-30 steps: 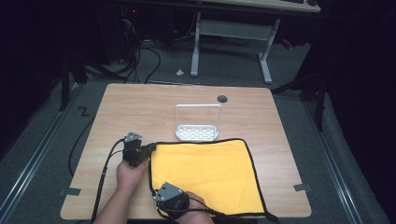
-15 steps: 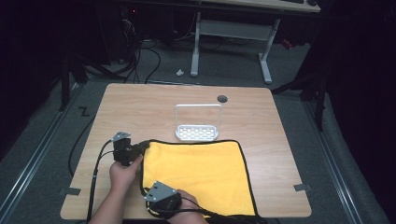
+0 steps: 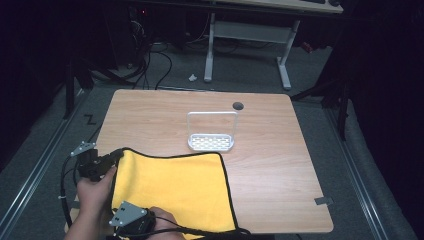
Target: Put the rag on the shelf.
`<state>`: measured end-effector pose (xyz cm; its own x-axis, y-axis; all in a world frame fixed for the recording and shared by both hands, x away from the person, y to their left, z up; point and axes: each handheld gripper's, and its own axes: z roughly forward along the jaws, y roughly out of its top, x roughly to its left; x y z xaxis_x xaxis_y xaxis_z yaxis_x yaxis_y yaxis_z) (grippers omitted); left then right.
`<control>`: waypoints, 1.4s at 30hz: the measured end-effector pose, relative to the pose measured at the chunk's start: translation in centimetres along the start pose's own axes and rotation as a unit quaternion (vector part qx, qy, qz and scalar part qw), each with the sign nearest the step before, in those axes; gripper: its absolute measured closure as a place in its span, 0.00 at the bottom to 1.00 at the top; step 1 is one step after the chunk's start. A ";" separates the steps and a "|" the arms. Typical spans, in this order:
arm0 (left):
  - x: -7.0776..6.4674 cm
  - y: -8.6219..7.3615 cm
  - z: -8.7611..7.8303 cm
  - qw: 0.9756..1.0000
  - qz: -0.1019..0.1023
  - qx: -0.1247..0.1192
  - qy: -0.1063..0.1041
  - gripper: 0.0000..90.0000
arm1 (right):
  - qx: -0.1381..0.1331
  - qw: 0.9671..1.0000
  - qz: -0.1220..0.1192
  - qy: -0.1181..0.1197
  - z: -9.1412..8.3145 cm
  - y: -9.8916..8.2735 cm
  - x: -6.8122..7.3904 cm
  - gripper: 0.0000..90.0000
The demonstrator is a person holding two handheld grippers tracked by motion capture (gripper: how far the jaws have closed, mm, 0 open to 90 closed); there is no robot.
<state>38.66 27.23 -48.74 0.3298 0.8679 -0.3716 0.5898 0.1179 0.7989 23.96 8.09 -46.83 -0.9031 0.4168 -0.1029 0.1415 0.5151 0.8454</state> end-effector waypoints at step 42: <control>-17.6 -0.8 12.1 0.996 0.062 0.046 -0.041 0.95 | 0.042 0.984 0.089 -0.147 -15.9 -13.7 -8.1 0.91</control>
<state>41.25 6.04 -48.56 0.4603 0.8306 -0.3136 0.6046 -0.0347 0.7957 22.95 -14.23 -49.27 -0.7062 0.6987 -0.1147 0.3313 0.4692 0.8186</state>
